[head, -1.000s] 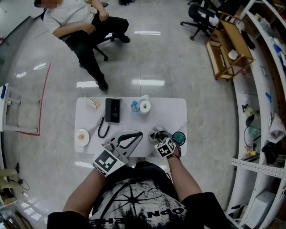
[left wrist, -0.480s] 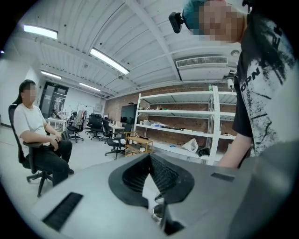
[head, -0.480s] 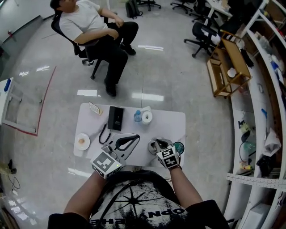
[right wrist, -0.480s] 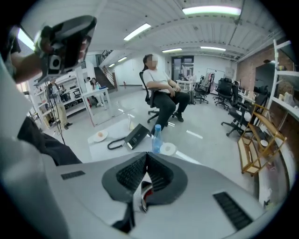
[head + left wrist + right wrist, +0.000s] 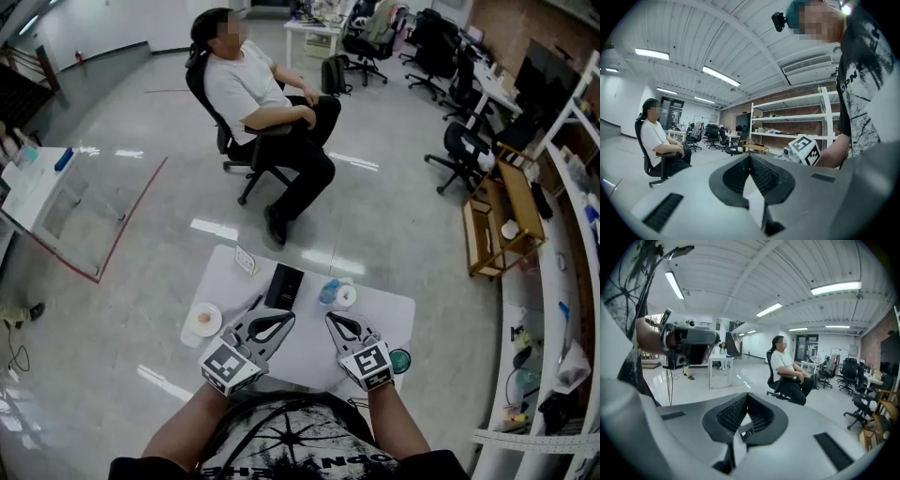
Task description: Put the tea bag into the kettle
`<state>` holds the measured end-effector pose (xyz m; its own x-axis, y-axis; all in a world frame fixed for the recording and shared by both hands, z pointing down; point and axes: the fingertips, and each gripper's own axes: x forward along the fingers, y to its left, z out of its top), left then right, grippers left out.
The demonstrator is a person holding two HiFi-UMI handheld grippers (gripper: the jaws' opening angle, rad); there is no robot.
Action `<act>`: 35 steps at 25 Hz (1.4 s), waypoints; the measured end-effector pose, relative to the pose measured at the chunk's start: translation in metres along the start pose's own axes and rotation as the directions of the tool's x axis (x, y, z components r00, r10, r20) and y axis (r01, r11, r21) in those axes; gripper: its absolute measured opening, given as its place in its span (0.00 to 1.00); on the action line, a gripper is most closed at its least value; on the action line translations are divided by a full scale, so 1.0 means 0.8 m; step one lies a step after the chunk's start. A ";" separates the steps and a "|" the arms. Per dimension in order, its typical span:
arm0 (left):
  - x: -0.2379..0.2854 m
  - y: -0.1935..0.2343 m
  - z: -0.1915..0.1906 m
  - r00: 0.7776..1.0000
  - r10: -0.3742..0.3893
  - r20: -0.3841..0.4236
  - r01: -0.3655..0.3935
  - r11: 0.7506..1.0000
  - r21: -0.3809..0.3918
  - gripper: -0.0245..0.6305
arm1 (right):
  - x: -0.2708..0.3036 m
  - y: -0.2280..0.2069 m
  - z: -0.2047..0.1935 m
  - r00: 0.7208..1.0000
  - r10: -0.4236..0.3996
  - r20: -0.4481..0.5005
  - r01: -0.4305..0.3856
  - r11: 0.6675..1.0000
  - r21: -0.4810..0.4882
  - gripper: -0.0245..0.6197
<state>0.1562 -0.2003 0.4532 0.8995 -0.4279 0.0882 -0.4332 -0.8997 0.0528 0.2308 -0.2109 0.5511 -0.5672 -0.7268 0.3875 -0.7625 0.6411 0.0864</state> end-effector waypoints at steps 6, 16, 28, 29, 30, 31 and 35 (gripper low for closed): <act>-0.091 0.038 0.008 0.992 0.120 0.028 -0.120 0.993 0.021 0.05 | 0.032 0.060 0.107 0.985 0.096 0.144 -0.081 0.991 -0.105 0.05; -0.265 0.104 0.023 0.940 0.337 0.061 -0.338 0.941 0.001 0.05 | 0.108 0.187 0.219 0.914 0.294 0.281 -0.260 0.954 -0.151 0.05; -0.355 0.112 0.030 0.896 0.439 0.068 -0.443 0.895 0.058 0.05 | 0.132 0.259 0.260 0.852 0.389 0.350 -0.336 0.920 -0.203 0.05; -0.359 0.112 0.028 0.895 0.441 0.066 -0.445 0.894 0.056 0.05 | 0.135 0.263 0.258 0.852 0.397 0.341 -0.347 0.916 -0.201 0.05; -0.361 0.113 0.027 0.894 0.443 0.066 -0.447 0.893 0.054 0.05 | 0.137 0.266 0.256 0.854 0.402 0.329 -0.354 0.914 -0.198 0.05; -0.363 0.113 0.027 0.893 0.444 0.066 -0.448 0.893 0.052 0.05 | 0.139 0.267 0.256 0.859 0.401 0.317 -0.355 0.915 -0.194 0.05; -0.369 0.114 0.028 0.891 0.448 0.071 -0.451 0.891 0.046 0.05 | 0.143 0.272 0.253 0.867 0.399 0.300 -0.351 0.914 -0.202 0.05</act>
<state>-0.1477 -0.1582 0.4098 0.6120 -0.7902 0.0313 -0.7893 -0.6128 -0.0387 -0.0627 -0.2044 0.4280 -0.8890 -0.4480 0.0952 -0.4353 0.8911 0.1281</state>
